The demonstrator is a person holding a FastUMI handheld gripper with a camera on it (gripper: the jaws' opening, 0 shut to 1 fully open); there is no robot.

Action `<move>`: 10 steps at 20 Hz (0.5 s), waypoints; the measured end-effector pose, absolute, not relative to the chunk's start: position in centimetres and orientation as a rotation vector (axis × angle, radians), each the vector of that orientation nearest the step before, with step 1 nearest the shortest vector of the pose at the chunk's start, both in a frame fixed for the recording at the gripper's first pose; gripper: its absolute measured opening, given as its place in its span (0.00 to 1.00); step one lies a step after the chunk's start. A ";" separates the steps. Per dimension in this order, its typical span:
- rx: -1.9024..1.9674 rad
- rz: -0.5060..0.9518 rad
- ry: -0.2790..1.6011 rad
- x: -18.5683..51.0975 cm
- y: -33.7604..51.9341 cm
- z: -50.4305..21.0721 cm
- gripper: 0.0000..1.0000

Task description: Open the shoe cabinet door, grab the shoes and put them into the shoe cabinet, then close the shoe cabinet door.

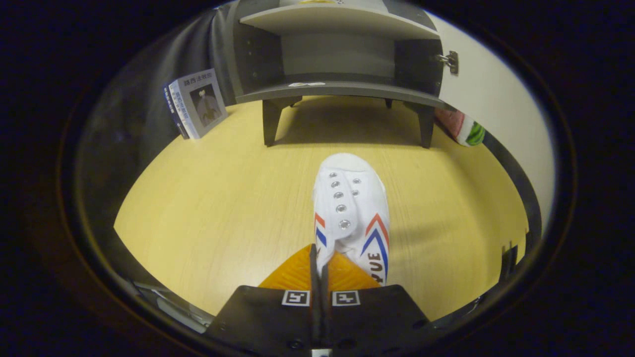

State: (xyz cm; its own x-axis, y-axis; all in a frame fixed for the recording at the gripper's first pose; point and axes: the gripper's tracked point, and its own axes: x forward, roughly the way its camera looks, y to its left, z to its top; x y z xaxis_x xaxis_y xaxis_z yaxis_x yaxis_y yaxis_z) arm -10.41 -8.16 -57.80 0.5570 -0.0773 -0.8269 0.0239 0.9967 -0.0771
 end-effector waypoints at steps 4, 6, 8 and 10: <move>-0.071 -0.075 0.876 -8.3 -7.8 -54.6 0.02; -0.055 -0.079 0.847 -7.4 -8.1 -53.3 0.02; -0.041 -0.091 0.827 -6.6 -8.5 -52.2 0.02; -0.045 -0.104 0.796 -6.4 -8.9 -50.7 0.02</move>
State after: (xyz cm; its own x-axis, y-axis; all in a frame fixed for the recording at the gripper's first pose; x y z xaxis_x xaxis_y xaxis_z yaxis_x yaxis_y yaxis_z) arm -6.40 -8.90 -50.74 0.6948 -0.1100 -0.7107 0.0762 0.9939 -0.0793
